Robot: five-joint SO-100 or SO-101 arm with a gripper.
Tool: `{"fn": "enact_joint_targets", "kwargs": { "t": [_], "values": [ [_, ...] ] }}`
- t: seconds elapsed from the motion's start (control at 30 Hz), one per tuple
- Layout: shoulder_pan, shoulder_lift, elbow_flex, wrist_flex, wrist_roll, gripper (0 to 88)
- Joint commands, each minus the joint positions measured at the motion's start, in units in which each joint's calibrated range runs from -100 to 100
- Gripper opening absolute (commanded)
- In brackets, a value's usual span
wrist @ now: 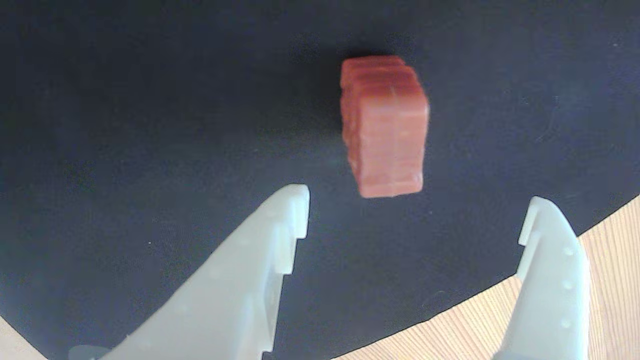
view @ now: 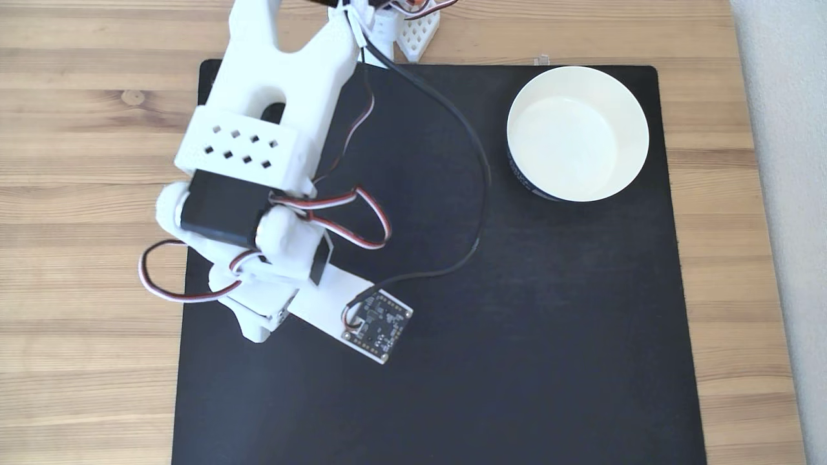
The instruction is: Pick up the toy and place it on the plate
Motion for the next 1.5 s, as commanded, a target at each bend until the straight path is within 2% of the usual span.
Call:
{"fn": "enact_joint_targets", "kwargs": {
  "t": [0.0, 0.73, 1.1, 1.47],
  "values": [
    [0.24, -0.26, -2.99, 0.03, 0.36, 29.3],
    [0.24, 4.16, -3.08, -0.73, 0.41, 29.3],
    [1.16, 11.83, -4.52, -3.52, 0.46, 29.2],
    [1.33, 14.58, -5.78, -3.52, 0.41, 17.7]
  ]
}}
